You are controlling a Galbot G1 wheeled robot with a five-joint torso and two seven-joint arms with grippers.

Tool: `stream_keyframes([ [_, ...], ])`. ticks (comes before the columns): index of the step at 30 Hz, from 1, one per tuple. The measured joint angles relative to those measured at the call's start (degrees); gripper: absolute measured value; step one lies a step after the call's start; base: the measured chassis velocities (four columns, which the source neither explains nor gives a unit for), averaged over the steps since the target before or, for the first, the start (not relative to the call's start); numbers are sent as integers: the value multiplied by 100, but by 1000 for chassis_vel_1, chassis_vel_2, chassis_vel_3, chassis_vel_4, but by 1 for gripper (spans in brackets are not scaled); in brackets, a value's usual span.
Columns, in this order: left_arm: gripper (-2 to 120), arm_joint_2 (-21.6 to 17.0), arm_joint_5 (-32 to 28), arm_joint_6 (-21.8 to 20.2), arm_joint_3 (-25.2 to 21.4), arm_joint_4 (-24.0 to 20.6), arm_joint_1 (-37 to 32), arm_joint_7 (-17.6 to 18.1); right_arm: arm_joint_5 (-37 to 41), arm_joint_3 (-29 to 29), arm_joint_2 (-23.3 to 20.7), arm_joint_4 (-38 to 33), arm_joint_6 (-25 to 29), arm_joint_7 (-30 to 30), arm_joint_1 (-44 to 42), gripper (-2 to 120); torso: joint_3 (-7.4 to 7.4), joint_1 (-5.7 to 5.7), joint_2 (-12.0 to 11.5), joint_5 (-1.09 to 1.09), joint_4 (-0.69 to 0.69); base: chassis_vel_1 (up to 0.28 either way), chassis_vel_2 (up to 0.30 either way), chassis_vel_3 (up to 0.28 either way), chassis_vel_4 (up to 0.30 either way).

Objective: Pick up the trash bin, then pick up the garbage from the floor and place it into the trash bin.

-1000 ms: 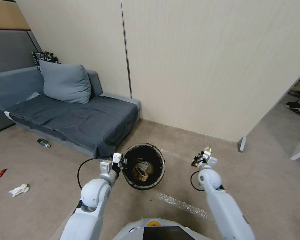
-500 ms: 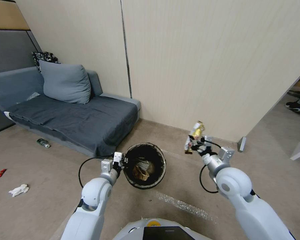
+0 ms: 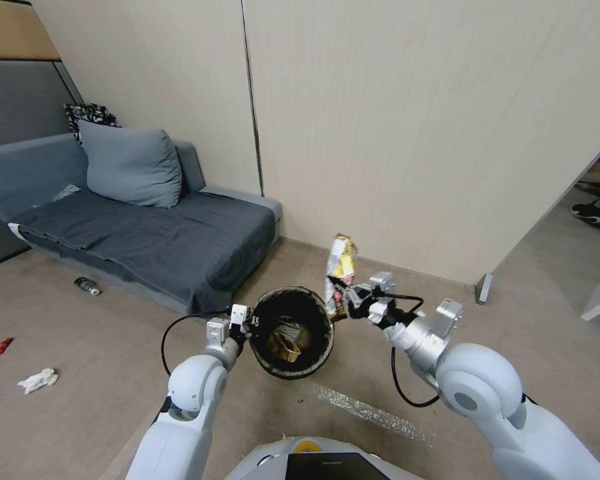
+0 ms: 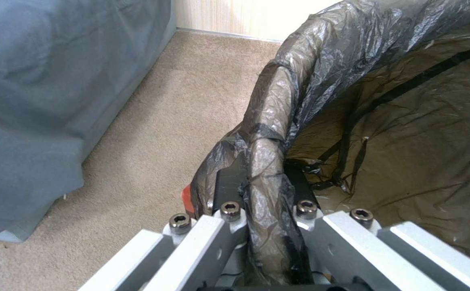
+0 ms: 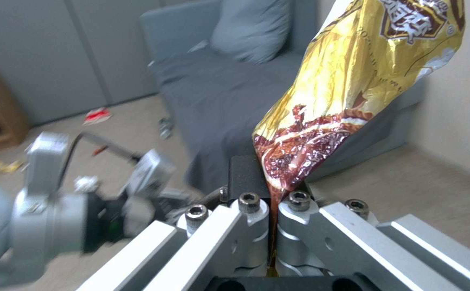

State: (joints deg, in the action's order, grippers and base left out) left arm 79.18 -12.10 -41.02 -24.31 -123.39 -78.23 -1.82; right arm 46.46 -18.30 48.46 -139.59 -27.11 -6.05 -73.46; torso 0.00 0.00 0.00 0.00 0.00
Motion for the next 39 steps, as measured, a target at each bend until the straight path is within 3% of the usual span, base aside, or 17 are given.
stream_keyframes([
  [4,1,12,11,0,23,7,0,2,-90,318,-45,48,0,-48,100,0,0,0,0,0,0,0,0,0,0],
  [7,1,21,21,-5,58,16,18,6,-258,990,-70,236,-27,-36,497,0,0,0,0,0,1,0,0,0,0],
  [11,1,44,26,-7,59,35,28,9,-328,1401,-5,500,-193,131,785,0,0,0,0,0,1,0,0,0,0],
  [24,1,117,14,-7,26,46,118,10,-528,1845,68,706,-413,355,981,0,0,0,0,-1,0,0,0,0,0],
  [39,1,131,-11,-8,14,55,135,10,-597,1835,103,713,-452,788,859,52,-1,0,0,0,0,0,0,0,0],
])
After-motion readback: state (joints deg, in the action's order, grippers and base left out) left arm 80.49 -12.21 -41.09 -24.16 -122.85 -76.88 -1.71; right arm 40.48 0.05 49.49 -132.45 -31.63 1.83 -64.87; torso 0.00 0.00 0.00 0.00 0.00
